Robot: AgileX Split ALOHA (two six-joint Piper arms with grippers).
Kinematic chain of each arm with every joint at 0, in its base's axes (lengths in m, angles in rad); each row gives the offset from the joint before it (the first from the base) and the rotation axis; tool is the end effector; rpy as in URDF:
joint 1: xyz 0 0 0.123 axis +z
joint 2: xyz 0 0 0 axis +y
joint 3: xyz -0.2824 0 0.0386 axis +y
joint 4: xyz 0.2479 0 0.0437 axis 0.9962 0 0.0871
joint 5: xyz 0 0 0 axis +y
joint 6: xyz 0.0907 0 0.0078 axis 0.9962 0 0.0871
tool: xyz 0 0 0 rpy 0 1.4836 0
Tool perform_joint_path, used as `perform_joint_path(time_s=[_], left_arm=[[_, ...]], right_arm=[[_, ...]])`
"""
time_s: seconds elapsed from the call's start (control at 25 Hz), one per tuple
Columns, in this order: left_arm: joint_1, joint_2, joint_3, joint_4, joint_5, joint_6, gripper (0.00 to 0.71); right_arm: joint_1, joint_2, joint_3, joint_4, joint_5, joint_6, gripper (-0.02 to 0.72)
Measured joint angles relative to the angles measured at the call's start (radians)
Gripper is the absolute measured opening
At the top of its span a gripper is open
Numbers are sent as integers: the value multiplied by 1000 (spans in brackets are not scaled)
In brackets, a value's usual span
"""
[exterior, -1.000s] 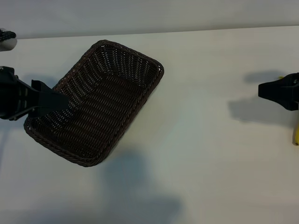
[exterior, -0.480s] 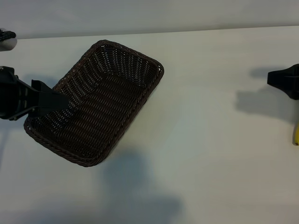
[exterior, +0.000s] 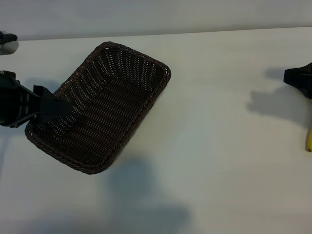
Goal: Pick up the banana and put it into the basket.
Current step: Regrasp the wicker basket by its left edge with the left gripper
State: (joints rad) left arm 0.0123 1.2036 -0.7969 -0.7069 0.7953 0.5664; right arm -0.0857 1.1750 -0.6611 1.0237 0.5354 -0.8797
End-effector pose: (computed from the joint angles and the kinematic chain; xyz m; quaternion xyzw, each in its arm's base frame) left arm 0.2250 -0.0395 0.2755 0.0767 0.9283 -0.2227 0.2876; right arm 0.2279 0.0203 0.2602 -0.0200 0.8935 0.2017 0.4007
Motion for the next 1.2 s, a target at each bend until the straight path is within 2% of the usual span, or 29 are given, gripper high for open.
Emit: perform_joint_path(time_s=[0.16, 0.36, 0.56, 0.68, 0.88, 1.08, 1.2], left_arm=[[0, 0, 0, 0, 12, -150, 572], [0, 0, 0, 24, 17, -586, 572], [0, 0, 0, 164, 31, -1026, 572], [0, 0, 0, 259, 65, -1195, 572], [0, 5, 0, 431, 161, -1379, 572], [0, 32, 0, 458, 152, -1418, 572], [-25, 75, 0, 461, 142, -1419, 572]], right_arm=[[0, 0, 0, 0, -1, 21, 584], [0, 0, 0, 0, -3, 26, 584], [0, 0, 0, 0, -3, 27, 584], [0, 0, 0, 0, -3, 27, 584], [0, 0, 0, 0, -3, 27, 584], [0, 0, 0, 0, -2, 27, 584], [0, 0, 0, 0, -2, 27, 584]])
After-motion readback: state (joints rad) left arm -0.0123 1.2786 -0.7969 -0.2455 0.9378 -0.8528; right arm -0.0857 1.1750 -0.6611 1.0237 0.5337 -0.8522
